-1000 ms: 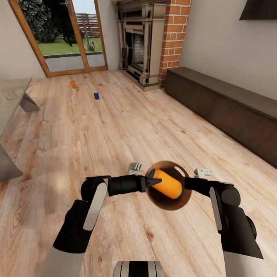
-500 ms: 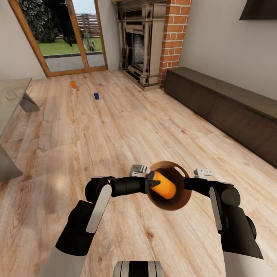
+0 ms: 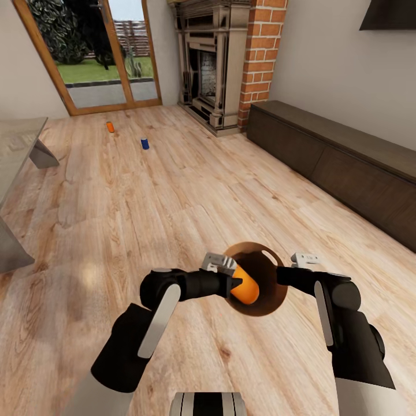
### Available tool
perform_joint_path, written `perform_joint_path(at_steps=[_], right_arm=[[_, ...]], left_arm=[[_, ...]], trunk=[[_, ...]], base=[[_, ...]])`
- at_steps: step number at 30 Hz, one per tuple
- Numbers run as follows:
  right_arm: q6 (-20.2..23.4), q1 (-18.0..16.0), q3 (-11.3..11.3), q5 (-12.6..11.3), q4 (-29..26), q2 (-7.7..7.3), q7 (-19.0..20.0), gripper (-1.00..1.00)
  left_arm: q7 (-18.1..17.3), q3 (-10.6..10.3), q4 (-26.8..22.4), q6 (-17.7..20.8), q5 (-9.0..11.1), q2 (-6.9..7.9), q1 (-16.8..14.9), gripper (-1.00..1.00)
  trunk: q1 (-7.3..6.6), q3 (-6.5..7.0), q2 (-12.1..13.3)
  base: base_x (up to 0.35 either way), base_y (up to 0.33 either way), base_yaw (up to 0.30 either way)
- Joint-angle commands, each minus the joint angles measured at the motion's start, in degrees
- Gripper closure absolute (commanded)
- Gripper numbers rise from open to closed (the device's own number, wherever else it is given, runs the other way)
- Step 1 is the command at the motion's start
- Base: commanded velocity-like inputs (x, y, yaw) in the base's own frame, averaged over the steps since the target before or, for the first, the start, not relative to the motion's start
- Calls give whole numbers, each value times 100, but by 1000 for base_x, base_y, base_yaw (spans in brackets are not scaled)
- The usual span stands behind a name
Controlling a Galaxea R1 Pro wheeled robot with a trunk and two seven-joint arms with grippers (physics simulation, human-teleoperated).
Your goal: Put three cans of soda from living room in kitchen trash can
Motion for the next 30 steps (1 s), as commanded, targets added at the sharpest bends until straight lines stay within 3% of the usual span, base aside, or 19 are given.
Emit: perform_joint_path(at_steps=[1, 7, 13, 18, 30], right_arm=[[19, -3, 1, -146, -1, 1, 43, 100], [19, -4, 1, -146, -4, 1, 47, 100], [19, -4, 1, -146, -2, 1, 48, 100], [19, -1, 1, -146, -4, 1, 48, 100], [19, -2, 17, -155, -6, 30, 49, 100]], left_arm=[[107, -52, 0, 2, 37, 0, -1, 100], [605, -394, 0, -89, 37, 0, -3, 100], [773, -548, 0, -182, 35, 0, -3, 100], [1365, -873, 0, -330, 42, 0, -3, 100], [1520, -934, 3, -512, 59, 0, -10, 100]], trunk=[[-1, 1, 0], [-1, 1, 0], [-1, 1, 0], [-1, 1, 0], [-1, 1, 0]], base=[[0, 0, 0], [0, 0, 0], [0, 0, 0], [0, 0, 0], [0, 0, 0]])
